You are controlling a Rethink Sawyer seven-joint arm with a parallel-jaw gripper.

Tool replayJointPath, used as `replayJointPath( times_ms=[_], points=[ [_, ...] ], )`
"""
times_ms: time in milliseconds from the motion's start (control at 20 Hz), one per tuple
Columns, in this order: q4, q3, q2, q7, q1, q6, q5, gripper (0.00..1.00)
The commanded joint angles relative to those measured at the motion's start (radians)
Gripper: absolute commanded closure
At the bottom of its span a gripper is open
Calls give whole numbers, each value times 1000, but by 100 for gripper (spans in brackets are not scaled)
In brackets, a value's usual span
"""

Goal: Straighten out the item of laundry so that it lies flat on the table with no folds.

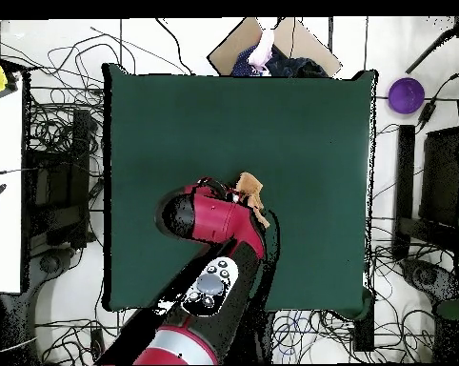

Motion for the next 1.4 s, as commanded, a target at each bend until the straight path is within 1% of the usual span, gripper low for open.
replayJointPath(
  times_ms=[50,400,550,800,1100,1400],
  points=[
    [7,136,10,97,7,2,-37,0],
    [-5,143,29,105,21,14,-27,0],
    [-1,148,49,119,41,-9,-25,0],
    [-21,106,75,153,125,-28,-15,0],
    [-19,85,92,176,171,-44,2,0],
    [-12,99,98,173,165,-65,8,0]
  ],
)
